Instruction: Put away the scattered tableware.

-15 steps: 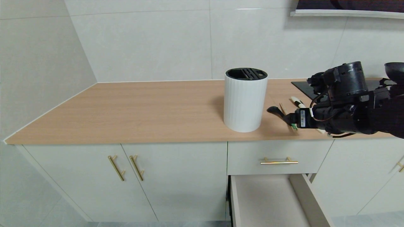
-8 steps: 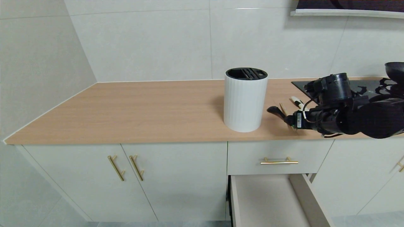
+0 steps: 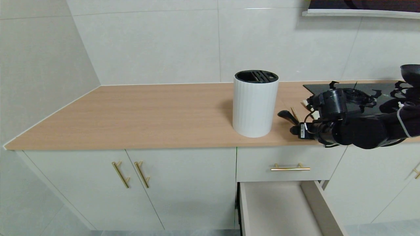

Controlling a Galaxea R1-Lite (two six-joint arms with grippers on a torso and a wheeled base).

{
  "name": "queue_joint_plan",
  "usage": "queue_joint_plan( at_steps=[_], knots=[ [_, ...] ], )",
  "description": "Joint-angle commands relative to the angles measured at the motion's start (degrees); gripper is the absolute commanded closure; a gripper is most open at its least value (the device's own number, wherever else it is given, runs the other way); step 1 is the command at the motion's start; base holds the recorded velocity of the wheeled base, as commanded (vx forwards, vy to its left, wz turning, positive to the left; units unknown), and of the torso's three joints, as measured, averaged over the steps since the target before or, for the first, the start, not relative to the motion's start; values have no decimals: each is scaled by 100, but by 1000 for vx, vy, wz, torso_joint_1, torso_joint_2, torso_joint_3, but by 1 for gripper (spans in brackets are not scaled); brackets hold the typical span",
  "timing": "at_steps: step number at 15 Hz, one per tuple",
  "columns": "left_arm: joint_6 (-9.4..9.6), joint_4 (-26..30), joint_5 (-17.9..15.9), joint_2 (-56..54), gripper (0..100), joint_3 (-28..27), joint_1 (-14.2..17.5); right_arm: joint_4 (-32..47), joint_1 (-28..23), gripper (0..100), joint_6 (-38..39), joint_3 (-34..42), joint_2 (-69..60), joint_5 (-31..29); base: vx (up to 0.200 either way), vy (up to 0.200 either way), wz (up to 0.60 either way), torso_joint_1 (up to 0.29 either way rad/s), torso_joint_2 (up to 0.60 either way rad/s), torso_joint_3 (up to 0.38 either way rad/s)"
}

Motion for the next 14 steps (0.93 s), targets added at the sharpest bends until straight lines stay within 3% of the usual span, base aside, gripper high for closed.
queue_joint_plan(
  at_steps=[1,3,4,14],
  knots=[
    [0,-1,-2,2,0,0,0,-16,1,0,1,2,97,-3,0,0,0,0,0,0],
    [0,-1,-2,2,0,0,0,-52,1,0,1,-7,106,-3,0,0,0,0,0,0],
    [0,-1,-11,2,0,0,0,-52,1,100,1,-7,115,-3,0,0,0,0,0,0],
    [0,-1,-2,2,0,0,0,-52,1,100,10,-15,27,-12,0,0,0,0,0,0]
  ],
)
